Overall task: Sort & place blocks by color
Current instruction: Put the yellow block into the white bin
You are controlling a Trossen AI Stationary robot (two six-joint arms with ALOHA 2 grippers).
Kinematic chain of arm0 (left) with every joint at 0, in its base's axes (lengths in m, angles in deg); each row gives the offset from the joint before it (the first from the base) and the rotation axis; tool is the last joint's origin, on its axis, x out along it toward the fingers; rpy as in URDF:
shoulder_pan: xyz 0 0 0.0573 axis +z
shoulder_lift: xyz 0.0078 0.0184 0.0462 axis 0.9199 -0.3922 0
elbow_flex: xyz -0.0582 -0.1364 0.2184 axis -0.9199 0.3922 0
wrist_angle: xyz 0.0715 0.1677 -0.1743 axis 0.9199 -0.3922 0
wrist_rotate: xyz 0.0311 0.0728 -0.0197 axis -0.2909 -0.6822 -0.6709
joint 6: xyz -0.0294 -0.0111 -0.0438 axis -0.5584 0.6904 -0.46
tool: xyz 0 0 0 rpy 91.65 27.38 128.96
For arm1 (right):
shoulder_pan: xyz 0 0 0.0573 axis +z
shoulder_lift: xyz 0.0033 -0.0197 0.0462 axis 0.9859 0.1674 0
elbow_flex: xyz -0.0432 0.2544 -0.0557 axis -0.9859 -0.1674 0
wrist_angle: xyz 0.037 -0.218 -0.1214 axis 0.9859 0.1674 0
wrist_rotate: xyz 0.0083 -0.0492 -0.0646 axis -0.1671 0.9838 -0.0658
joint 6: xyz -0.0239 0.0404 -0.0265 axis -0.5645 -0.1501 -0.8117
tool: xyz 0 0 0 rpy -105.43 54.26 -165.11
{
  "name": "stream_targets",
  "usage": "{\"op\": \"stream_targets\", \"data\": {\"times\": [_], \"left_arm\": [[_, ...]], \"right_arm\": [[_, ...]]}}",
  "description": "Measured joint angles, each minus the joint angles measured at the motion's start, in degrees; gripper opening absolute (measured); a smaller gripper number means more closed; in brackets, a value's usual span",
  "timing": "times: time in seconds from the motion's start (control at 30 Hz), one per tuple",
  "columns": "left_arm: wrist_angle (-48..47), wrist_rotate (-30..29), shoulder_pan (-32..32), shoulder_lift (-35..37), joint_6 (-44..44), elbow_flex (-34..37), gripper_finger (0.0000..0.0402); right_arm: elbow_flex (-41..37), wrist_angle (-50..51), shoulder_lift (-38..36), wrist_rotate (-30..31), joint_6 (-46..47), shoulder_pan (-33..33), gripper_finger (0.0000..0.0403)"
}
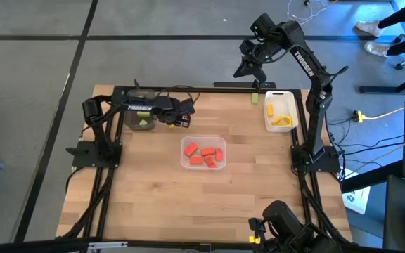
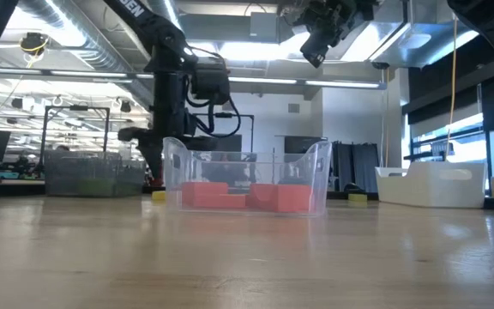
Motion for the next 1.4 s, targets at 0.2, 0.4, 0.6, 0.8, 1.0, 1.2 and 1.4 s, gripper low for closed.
{"op": "stream_targets", "data": {"times": [0.2,0.4,0.6,0.8,1.0,1.2,1.4], "left_arm": [[0.2,-1.4,0.0,0.0,-4.1,2.2,0.0154],[6.1,-0.8,0.0,0.1,-4.3,4.3,0.0154],[7.5,-0.8,-0.2,0.2,-4.2,5.7,0.0154],[7.2,-0.9,-0.3,0.3,-5.1,6.7,0.0154],[7.2,-0.7,-0.4,0.3,-5.4,6.7,0.0154],[7.3,-0.1,-0.8,0.3,-5.7,6.8,0.0154],[7.7,0.2,-0.8,0.2,-5.5,6.9,0.0154]], "right_arm": [[0.0,0.0,0.0,0.0,-0.2,0.0,0.0012],[0.0,0.0,0.0,0.0,-0.2,0.0,0.0012],[0.0,0.0,0.0,0.0,-0.2,0.0,0.0012],[0.0,0.0,0.0,0.0,-0.2,0.0,0.0012],[0.0,0.0,0.0,0.0,-0.2,0.0,0.0012],[0.0,0.0,0.0,0.0,-0.2,0.0,0.0012],[0.0,0.0,0.0,0.0,-0.2,0.0,0.0012]]}}
